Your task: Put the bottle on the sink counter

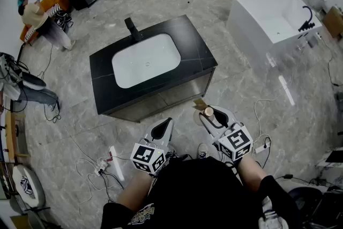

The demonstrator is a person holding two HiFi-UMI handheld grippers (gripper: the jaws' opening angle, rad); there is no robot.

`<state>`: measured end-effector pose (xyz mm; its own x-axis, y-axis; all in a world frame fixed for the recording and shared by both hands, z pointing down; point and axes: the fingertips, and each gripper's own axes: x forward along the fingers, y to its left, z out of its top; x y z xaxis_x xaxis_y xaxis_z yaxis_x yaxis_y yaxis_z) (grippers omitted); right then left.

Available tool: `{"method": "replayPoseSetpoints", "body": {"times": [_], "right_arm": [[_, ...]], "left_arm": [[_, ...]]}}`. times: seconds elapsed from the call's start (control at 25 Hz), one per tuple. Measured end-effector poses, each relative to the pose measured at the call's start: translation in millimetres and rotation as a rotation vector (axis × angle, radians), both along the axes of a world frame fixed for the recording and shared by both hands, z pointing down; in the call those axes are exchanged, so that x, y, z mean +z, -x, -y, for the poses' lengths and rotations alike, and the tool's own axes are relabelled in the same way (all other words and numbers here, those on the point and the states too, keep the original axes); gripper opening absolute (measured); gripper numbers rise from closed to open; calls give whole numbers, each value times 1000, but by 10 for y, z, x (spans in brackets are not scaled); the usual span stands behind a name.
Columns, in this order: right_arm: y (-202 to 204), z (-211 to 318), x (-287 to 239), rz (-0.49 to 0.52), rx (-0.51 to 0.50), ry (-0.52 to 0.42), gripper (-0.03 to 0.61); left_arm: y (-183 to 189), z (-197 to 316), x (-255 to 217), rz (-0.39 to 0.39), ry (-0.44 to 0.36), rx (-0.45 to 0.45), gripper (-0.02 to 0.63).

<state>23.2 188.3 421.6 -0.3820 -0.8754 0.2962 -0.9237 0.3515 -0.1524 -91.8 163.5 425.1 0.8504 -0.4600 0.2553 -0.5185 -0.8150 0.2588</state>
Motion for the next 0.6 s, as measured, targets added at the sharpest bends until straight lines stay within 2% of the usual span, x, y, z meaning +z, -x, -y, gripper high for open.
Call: {"method": "replayPoseSetpoints", "body": {"times": [0.6], "right_arm": [[-51,-22,-43,22,13,-16,167]], "left_arm": [[1,-40,-7,4,-1,1,0]]}}
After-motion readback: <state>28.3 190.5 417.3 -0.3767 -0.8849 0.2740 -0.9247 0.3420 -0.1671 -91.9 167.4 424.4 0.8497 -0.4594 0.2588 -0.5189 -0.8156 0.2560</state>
